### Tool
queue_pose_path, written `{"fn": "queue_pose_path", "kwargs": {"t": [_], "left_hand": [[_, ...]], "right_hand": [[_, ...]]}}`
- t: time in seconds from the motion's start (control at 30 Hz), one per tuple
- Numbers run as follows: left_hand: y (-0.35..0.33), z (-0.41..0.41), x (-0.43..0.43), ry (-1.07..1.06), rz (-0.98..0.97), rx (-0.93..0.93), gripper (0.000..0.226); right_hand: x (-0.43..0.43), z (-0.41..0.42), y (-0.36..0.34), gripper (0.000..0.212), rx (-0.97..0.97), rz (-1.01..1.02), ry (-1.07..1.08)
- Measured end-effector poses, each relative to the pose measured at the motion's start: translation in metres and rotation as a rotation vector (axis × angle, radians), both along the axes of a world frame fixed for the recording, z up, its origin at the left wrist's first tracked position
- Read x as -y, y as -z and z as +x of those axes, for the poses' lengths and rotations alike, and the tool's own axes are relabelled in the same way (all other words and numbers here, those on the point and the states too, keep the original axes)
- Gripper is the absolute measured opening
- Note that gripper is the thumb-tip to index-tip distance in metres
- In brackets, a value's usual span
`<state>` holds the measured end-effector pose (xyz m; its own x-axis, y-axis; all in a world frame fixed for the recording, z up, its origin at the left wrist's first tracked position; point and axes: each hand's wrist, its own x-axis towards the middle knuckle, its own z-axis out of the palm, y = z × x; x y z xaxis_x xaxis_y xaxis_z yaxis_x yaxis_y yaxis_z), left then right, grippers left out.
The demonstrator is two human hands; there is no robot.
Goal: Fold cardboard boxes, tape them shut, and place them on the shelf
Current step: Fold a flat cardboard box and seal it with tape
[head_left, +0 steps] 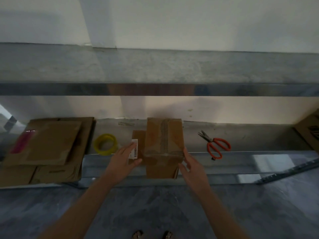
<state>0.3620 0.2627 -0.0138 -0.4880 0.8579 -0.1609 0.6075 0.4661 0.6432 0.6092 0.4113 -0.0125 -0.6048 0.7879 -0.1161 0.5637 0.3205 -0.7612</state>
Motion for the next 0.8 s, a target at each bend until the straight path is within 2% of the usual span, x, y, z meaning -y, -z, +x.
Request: {"fn": "queue_pose_path", "kwargs": {"t": [0.17, 0.33, 0.5, 0.63, 0.8], "left_hand": [[-0.009, 0.0, -0.014, -0.003, 0.025, 0.041, 0.031], [-0.013, 0.0, -0.031, 0.018, 0.014, -0.035, 0.015], [-0.018, 0.007, -0.036, -0.076, 0.115, -0.114, 0.021], [-0.019, 0.015, -0.031, -0.047, 0.16, -0.12, 0.008], [-0.02, 0.044, -0.018, -0.116, 0.09, -0.058, 0.03]], "right_hand": [[0.001, -0.003, -0.001, 0.066, 0.011, -0.001, 0.048], [0.0, -0.004, 0.003, 0.067, 0.038, 0.009, 0.051], [-0.001, -0.003, 0.002, 0.066, 0.006, -0.007, 0.057], [-0.002, -0.003, 0.005, 0.068, 0.025, -0.013, 0.038], [0.0, -0.002, 0.006, 0.074, 0.029, -0.077, 0.018]]}}
